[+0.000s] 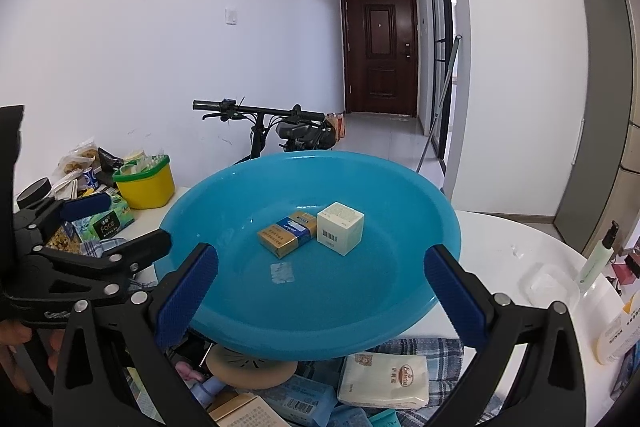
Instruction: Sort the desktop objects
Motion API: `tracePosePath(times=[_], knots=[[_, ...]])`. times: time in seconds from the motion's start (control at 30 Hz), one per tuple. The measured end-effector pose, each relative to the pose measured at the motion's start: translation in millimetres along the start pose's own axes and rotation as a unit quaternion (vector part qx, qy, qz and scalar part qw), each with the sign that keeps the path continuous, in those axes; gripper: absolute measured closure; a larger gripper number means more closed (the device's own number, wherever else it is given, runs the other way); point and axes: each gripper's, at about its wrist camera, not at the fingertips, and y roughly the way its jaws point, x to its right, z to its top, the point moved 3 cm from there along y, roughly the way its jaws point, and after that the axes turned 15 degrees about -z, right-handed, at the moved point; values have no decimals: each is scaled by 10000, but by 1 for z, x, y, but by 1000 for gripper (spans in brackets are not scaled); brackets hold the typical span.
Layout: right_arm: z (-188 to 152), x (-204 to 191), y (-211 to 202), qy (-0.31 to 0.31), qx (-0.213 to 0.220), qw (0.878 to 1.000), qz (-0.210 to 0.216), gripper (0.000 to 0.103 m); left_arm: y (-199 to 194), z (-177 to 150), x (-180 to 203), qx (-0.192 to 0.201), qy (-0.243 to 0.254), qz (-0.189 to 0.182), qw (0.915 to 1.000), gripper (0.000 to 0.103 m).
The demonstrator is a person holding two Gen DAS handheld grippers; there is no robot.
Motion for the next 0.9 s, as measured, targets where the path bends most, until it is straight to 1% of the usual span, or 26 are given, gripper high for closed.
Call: tracePosePath(times=[0.1,0.17,0.23,0.3,0.37,0.47,0.53,0.6,0.83,0.9], knots=[[0,1,-1,34,14,10000,27,0,-13,-7,-2,-88,235,70,9997,0],[0,0,-2,37,17,10000,37,0,-23,-15,-4,-171,443,38,9989,0],[0,-2,-2,12,14,10000,42,0,-32,-26,-7,-274,592,-186,9977,0],[-1,-4,-2,-17,9,10000,37,0,-32,-38,-8,-462,688,-558,9950,0],[-2,-6,-3,-65,14,10000,21,0,-28,-49,-9,-588,826,-959,9902,0],[-3,-8,-3,-127,16,9999,8,0,-15,-60,-12,-770,809,-1280,9855,0],[-5,-9,-2,-160,0,9999,-3,0,-6,-66,-15,-895,697,-1317,9848,0],[-6,-9,-1,-168,-16,9999,-14,0,1,-71,-16,-1016,685,-1424,9822,0],[-4,-9,-5,-161,24,9999,19,0,16,-82,-22,-1274,649,-1165,9828,0],[-5,-10,-4,-180,22,9998,23,0,21,-85,-26,-1356,567,-1173,9822,0]])
